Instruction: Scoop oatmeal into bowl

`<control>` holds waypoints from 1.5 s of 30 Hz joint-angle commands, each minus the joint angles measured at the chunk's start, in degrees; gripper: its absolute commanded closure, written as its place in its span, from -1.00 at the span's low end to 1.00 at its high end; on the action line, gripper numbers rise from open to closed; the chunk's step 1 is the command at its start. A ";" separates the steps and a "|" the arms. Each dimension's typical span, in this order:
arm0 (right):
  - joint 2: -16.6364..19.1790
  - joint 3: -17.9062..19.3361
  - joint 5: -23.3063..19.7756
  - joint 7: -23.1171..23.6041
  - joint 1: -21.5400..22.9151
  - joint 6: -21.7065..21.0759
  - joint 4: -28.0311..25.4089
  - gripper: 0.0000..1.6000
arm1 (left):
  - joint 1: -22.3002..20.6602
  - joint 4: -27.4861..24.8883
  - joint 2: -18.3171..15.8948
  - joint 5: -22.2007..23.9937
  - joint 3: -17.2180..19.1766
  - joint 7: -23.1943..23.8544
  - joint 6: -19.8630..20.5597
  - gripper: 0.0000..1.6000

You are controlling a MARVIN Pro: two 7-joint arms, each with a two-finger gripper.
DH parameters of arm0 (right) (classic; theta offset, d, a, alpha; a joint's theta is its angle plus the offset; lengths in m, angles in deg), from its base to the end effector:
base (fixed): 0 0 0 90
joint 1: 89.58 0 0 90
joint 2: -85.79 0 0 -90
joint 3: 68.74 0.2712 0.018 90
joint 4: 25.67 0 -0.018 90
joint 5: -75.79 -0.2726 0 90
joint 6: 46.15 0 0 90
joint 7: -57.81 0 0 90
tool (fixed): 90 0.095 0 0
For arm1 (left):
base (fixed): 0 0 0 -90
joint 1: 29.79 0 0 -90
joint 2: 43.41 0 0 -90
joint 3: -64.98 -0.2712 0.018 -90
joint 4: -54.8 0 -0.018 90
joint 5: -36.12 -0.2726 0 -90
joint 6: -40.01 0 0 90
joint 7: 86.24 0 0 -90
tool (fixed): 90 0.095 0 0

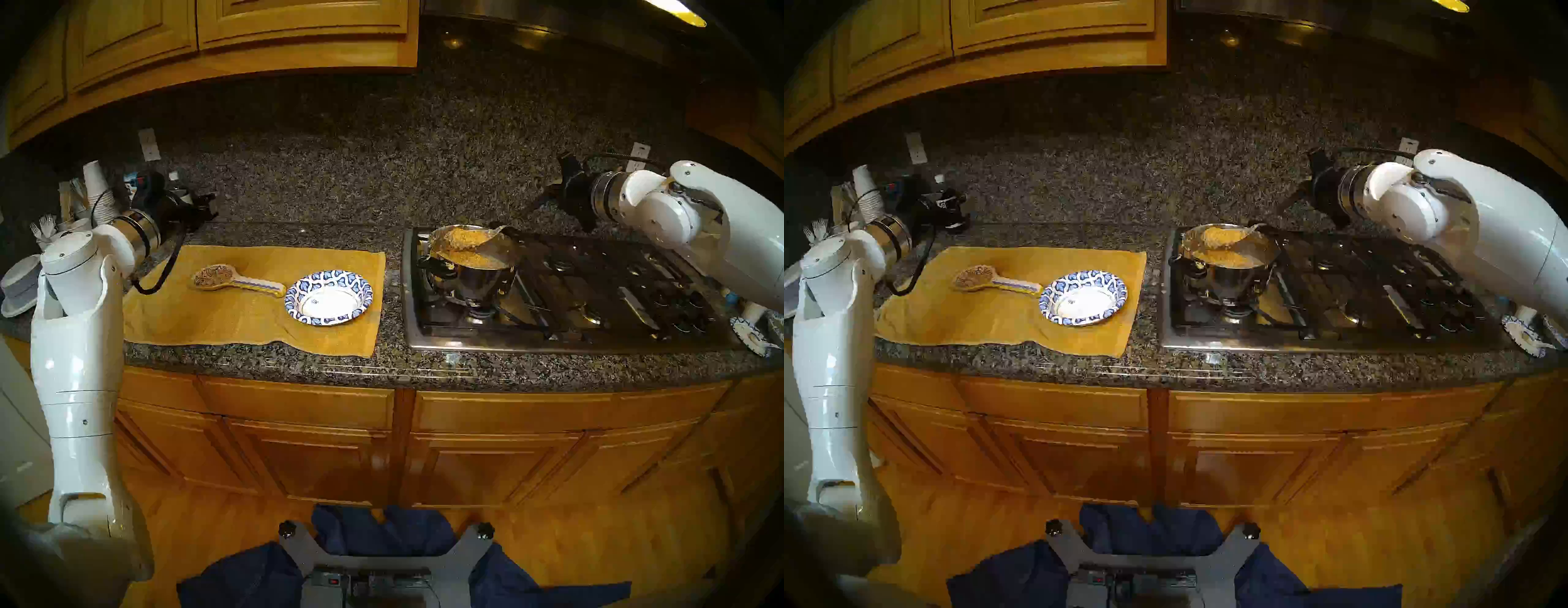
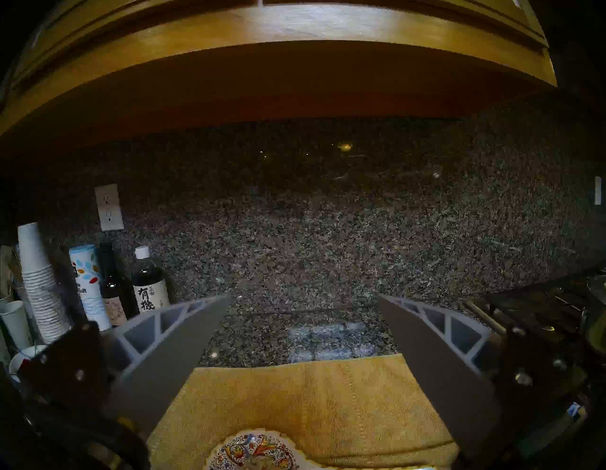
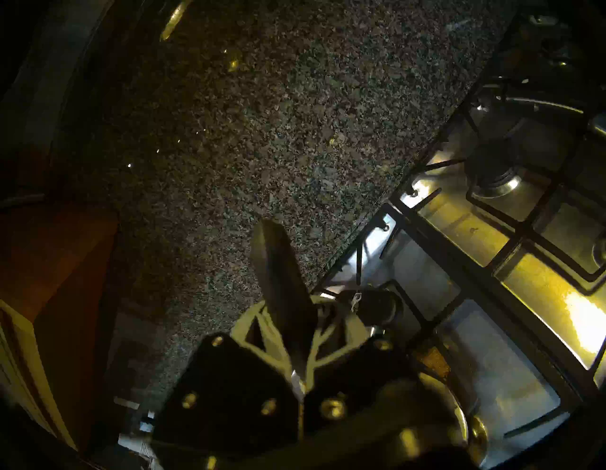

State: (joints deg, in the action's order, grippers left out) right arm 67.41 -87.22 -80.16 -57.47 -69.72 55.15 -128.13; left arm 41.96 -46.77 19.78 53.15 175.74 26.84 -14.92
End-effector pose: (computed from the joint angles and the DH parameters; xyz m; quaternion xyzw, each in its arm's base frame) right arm 0.4332 -0.1208 -0.0011 -0.7242 0.3501 -0.4984 0.3233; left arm 0.4020 0.1894 -0.0689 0.7005 -0.0527 0.7117 0.0032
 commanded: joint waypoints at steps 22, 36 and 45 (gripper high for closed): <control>-0.05 2.51 -0.24 0.63 2.71 0.12 1.13 1.00 | -1.83 -1.58 -0.50 0.30 0.18 0.06 -0.95 -1.00; -0.02 2.73 -0.41 0.45 3.04 0.11 0.88 1.00 | -1.82 -1.58 -0.54 0.36 0.16 0.02 -0.95 -1.00; 0.36 2.75 -0.67 0.43 3.15 0.32 0.44 1.00 | -1.81 -1.58 -0.56 0.39 0.15 -0.01 -0.96 -1.00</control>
State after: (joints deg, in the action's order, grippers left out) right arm 67.27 -87.09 -80.65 -57.82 -69.43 55.24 -127.43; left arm 42.00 -46.78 19.66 53.33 175.67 26.71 -14.94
